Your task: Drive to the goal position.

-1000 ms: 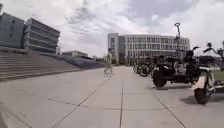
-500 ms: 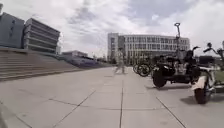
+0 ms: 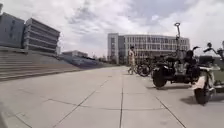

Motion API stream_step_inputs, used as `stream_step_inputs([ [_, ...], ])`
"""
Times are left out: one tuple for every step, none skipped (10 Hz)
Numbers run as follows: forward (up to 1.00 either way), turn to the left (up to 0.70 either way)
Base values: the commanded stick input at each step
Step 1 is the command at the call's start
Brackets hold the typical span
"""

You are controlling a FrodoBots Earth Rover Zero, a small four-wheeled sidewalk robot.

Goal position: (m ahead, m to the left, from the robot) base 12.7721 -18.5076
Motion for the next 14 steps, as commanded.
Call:
stream_step_inputs([
  [0.06, 0.01],
  [0.06, 0.01],
  [0.06, 0.01],
  [0.06, 0.01],
  [0.06, 0.01],
  [0.06, 0.01],
  [0.06, 0.01],
  [0.06, 0.01],
  [0.06, 0.01],
  [0.06, 0.01],
  [0.06, 0.01],
  [0.06, 0.01],
  [0.06, 0.01],
  [0.06, 0.01],
])
